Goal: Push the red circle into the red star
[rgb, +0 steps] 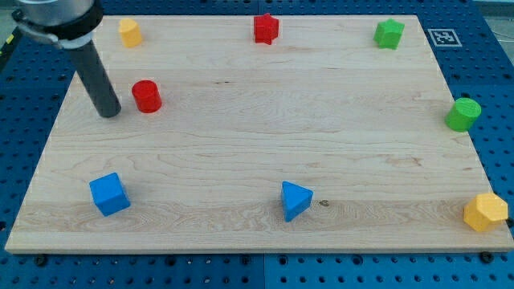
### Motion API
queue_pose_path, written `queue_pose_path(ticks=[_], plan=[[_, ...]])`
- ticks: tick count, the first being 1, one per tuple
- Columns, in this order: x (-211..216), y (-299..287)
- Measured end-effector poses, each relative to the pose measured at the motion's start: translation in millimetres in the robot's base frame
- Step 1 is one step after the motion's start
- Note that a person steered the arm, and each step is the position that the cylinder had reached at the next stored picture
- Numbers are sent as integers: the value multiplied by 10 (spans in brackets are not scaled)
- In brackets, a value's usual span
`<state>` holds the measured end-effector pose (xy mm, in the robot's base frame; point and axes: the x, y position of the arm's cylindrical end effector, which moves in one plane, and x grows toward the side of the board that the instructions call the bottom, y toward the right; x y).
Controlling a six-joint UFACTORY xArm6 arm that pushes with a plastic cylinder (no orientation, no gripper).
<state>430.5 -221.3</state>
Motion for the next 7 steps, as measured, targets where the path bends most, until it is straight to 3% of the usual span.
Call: queue_pose_path(ticks=[1, 2, 3, 5, 7], plan=[[-190, 331], [-876, 664], [-941, 685], [-548, 888], [-1163, 1105]])
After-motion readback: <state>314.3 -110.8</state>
